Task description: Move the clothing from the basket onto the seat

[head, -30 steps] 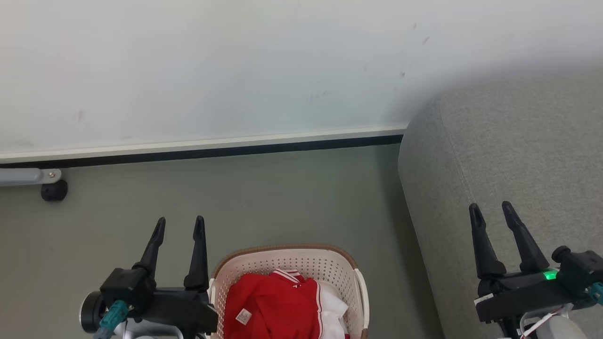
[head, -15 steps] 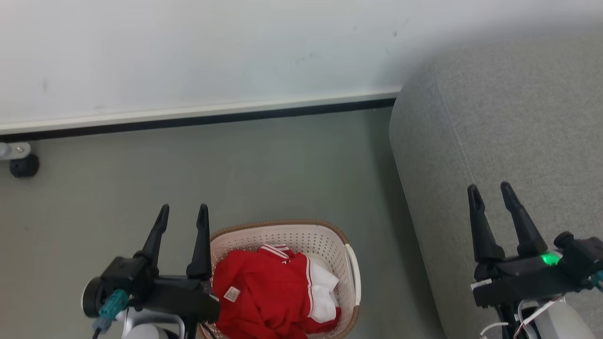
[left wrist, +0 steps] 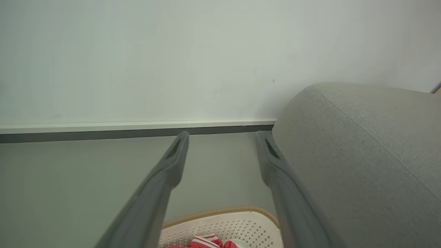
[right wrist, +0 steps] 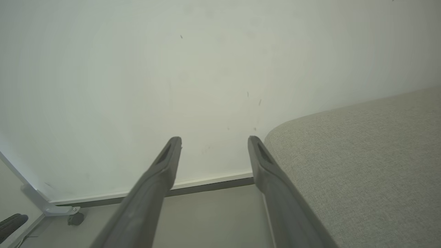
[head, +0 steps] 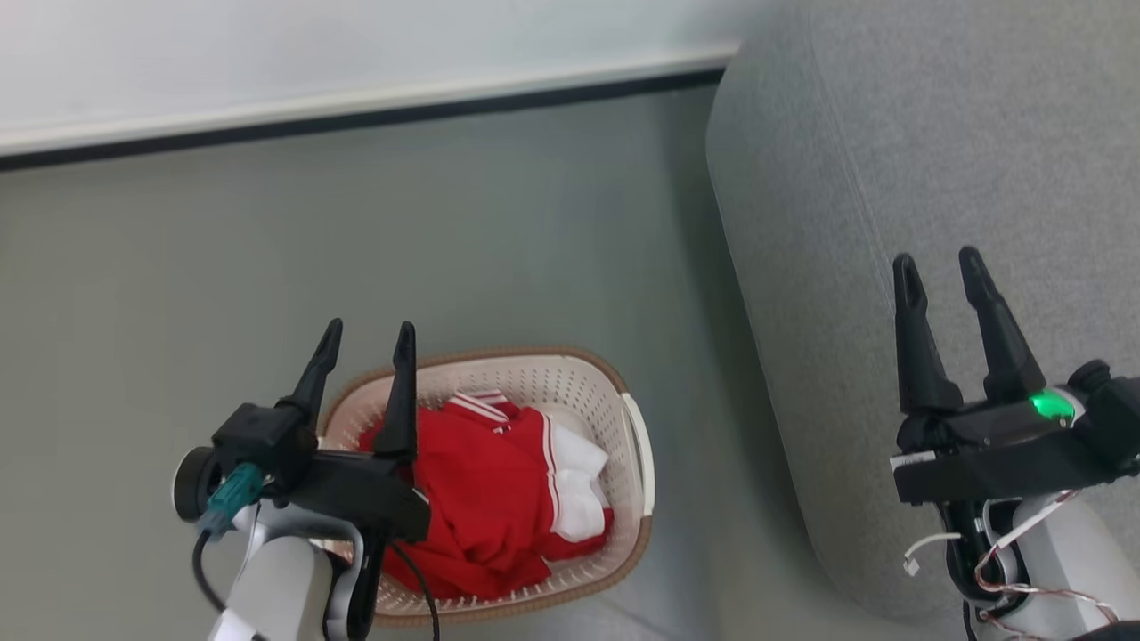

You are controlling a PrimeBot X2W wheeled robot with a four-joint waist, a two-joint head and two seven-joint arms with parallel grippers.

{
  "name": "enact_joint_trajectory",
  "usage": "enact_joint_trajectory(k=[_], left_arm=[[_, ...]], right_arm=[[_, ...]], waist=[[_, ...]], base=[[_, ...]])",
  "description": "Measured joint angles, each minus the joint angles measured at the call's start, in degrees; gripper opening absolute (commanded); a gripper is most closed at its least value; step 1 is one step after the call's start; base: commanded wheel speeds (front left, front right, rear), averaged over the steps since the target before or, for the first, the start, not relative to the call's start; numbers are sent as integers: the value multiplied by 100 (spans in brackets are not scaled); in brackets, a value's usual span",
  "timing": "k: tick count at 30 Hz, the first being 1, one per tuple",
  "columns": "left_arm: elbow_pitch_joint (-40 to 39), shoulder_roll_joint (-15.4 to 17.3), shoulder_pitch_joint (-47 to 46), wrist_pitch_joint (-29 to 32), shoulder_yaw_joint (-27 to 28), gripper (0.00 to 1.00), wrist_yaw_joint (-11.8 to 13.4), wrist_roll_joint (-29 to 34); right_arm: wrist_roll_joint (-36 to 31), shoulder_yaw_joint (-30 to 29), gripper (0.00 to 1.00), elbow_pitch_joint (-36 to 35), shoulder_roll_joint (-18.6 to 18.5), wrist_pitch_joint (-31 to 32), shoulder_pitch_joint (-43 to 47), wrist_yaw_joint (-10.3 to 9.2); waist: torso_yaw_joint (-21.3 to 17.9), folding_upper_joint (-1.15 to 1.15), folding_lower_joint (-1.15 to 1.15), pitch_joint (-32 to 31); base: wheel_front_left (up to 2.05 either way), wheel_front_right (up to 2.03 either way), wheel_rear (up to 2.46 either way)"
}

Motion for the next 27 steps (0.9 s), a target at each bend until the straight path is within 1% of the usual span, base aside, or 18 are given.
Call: enact_joint_trajectory(k=[4, 9, 10, 24, 27], left_arm=[[305, -12, -186, 145, -83, 100, -14, 2], [738, -20, -439, 355, -157, 100, -103, -3], [738, -20, -439, 355, -157, 100, -103, -3], [2024, -52, -1180, 973, -310, 100, -153, -60], [2270, -54, -1327, 1100, -304, 100, -149, -63]], right_arm=[[0, -5, 100, -47, 13, 0, -138, 3], [12, -25, 100, -135, 31, 0, -316, 20], [12, -25, 100, -135, 31, 0, -316, 20], [77, 5, 100, -416, 69, -1, -725, 21], [176, 47, 100, -522, 83, -1, -811, 21]], waist=[[-94, 0, 0, 263], [-200, 0, 0, 599], [-200, 0, 0, 599], [-470, 0, 0, 1510], [-525, 1, 0, 1700]], base=[[0, 0, 0], [0, 0, 0], [0, 0, 0], [0, 0, 0], [0, 0, 0]])
